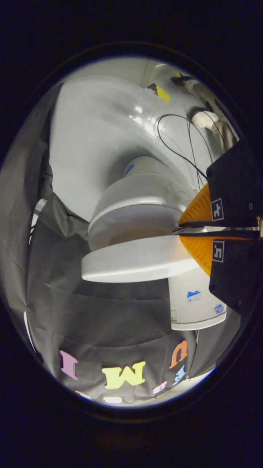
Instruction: Open the toilet lid.
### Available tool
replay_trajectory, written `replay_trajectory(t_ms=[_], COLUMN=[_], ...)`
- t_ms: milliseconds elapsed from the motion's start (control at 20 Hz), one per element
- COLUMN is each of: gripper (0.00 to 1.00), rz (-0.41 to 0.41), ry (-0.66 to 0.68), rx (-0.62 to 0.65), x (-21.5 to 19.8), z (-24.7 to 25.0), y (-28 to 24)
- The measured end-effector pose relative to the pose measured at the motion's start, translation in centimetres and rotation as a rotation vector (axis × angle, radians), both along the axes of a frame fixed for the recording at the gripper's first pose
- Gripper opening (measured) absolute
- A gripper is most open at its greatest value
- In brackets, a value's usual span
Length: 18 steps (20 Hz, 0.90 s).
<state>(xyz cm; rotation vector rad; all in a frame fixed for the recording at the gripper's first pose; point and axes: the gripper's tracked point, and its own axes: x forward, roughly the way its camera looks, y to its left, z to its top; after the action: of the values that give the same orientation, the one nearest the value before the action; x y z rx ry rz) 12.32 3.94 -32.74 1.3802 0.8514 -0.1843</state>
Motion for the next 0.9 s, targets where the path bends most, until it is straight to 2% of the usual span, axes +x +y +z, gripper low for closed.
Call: replay_trajectory(t_ms=[350, 650, 900], gripper=[0.07, 0.07, 0.07], rz=[0.032, 0.047, 0.097], ry=[-0.05, -0.042, -0.057], rx=[-0.074, -0.157, -0.245], x=[0.7, 1.0, 1.7], z=[2.4, 4.1, 6.8], y=[0.6, 1.1, 2.0])
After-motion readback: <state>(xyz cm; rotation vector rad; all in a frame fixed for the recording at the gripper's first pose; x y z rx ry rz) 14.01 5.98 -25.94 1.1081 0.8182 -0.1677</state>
